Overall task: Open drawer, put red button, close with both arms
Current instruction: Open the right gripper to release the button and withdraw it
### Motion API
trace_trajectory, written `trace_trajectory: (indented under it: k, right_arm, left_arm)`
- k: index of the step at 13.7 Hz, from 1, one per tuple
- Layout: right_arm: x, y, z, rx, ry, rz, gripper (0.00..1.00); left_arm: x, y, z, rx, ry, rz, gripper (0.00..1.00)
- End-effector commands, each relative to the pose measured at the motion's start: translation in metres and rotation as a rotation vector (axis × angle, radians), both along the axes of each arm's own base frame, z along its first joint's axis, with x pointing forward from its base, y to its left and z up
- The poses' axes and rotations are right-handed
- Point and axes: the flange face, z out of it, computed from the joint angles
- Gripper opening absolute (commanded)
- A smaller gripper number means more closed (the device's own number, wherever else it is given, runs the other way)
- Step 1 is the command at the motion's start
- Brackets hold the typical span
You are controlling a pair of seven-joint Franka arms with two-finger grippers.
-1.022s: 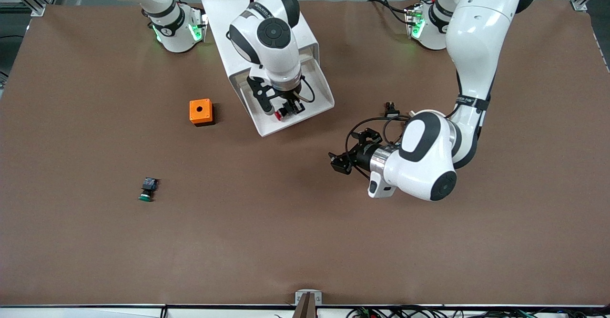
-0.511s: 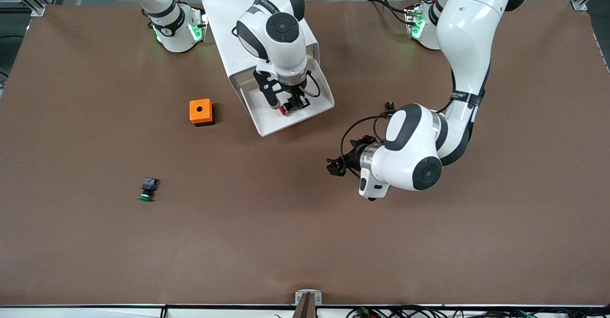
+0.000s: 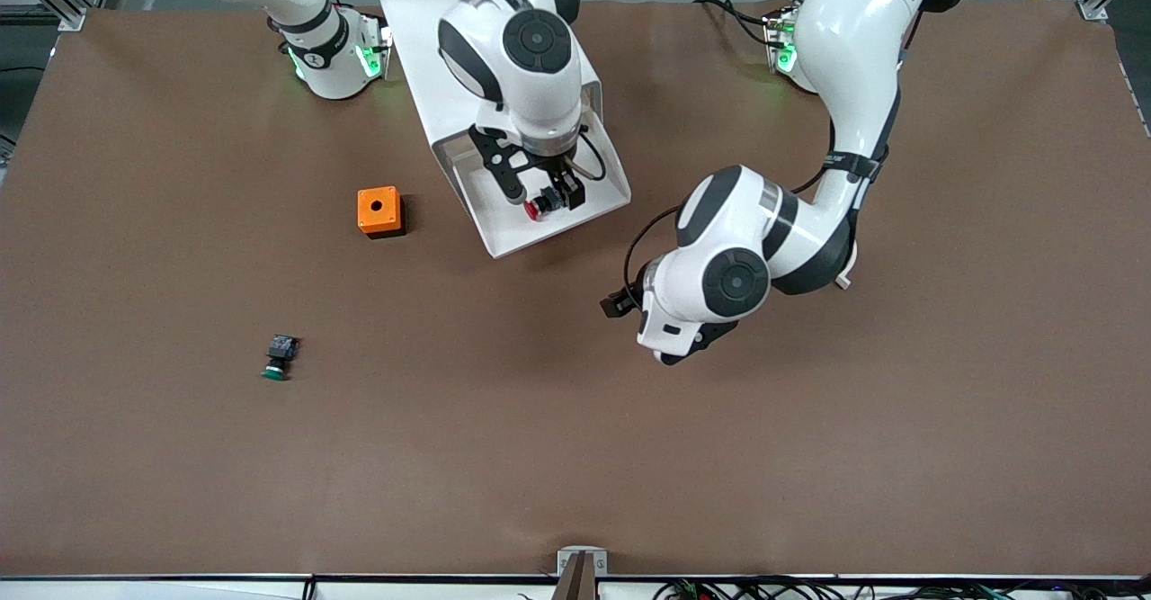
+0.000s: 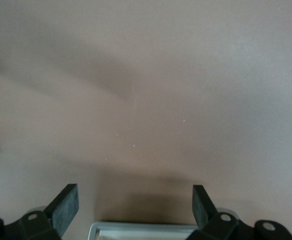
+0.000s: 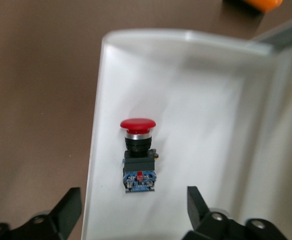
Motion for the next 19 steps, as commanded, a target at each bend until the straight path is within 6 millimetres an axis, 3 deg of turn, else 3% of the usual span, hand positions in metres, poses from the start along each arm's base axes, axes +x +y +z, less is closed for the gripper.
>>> trace_trajectory:
  k: [1, 4, 6, 8, 11, 15, 16, 19]
  right_arm:
    - [0.039, -0.041, 0.091, 0.071, 0.059, 0.199, 1.0]
    - [0.084, -0.137, 0.145, 0.133, 0.101, 0.28, 1.0]
    - [0.104, -0.203, 0.163, 0.155, 0.131, 0.361, 1.0]
    - [0.124, -0.28, 0.175, 0.197, 0.133, 0.468, 1.0]
    - [0.147, -0.386, 0.176, 0.221, 0.116, 0.585, 1.0]
    - [0.162, -0.481, 0.167, 0.162, 0.11, 0.741, 1.0]
    - [0.167, -0.504, 0.168, 0.16, 0.072, 0.784, 1.0]
    - [0.177, -0.537, 0.154, 0.127, 0.054, 0.817, 1.0]
  left_arm:
    - [-0.009, -0.011, 0.008, 0.041, -0.062, 0.039, 1.0]
    - [-0.016, -0.026, 0.002, 0.096, -0.112, 0.072, 1.0]
    - [-0.016, -0.032, -0.002, 0.126, -0.138, 0.135, 1.0]
    - [-0.026, -0.047, -0.006, 0.133, -0.155, 0.11, 1.0]
    - [-0.047, -0.073, -0.019, 0.139, -0.147, 0.073, 1.0]
    - [-0.071, -0.093, -0.031, 0.161, -0.144, 0.005, 1.0]
    - [-0.085, -0.106, -0.033, 0.157, -0.134, -0.013, 1.0]
    - [-0.103, -0.122, -0.033, 0.158, -0.136, -0.05, 1.0]
